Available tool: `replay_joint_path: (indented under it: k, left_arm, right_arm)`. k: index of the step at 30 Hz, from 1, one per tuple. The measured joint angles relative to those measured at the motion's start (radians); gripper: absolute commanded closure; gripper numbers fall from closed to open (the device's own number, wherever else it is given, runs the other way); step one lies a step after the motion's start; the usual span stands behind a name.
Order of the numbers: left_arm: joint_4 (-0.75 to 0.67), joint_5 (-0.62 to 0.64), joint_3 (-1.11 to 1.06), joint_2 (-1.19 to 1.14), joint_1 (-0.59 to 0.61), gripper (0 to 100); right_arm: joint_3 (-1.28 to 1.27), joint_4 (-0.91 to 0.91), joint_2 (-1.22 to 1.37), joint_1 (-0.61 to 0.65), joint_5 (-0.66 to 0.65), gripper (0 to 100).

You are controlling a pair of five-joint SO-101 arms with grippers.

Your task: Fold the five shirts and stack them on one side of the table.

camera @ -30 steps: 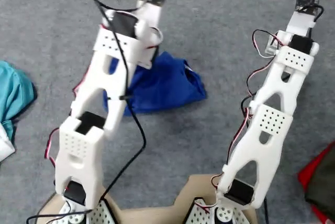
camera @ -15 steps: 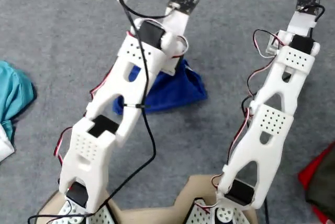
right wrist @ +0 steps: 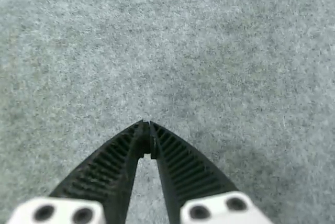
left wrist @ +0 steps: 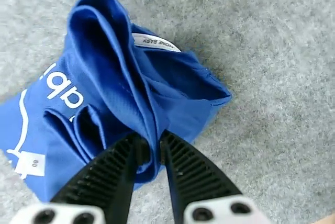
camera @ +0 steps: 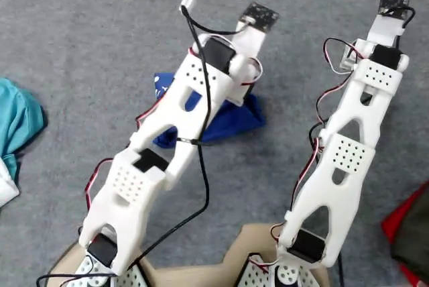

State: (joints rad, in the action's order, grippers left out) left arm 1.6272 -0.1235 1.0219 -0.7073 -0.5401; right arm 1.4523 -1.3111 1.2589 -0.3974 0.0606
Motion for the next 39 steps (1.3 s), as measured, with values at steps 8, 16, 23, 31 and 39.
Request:
replay_joint_path:
  k: [8, 16, 23, 31, 39]
  left_arm:
    - [0.000, 0.000, 0.072, -0.066, -0.023, 98]
    - [0.008, 0.012, 0.080, -0.081, -0.035, 75]
    - [0.028, 0.092, 0.170, -0.081, 0.026, 80]
    - [0.028, 0.092, 0.212, -0.084, 0.247, 81]
    - [0.028, 0.095, 0.130, -0.144, 0.255, 81]
  right_arm:
    - [0.000, 0.000, 0.000, 0.000, 0.000, 99.3]
    - [0.000, 0.000, 0.000, 0.000, 0.000, 99.3]
    - [0.000, 0.000, 0.000, 0.000, 0.000, 99.3]
    - [0.000, 0.000, 0.000, 0.000, -0.017, 99.3]
    - [0.000, -0.002, 0.000, 0.018, -0.023, 99.3]
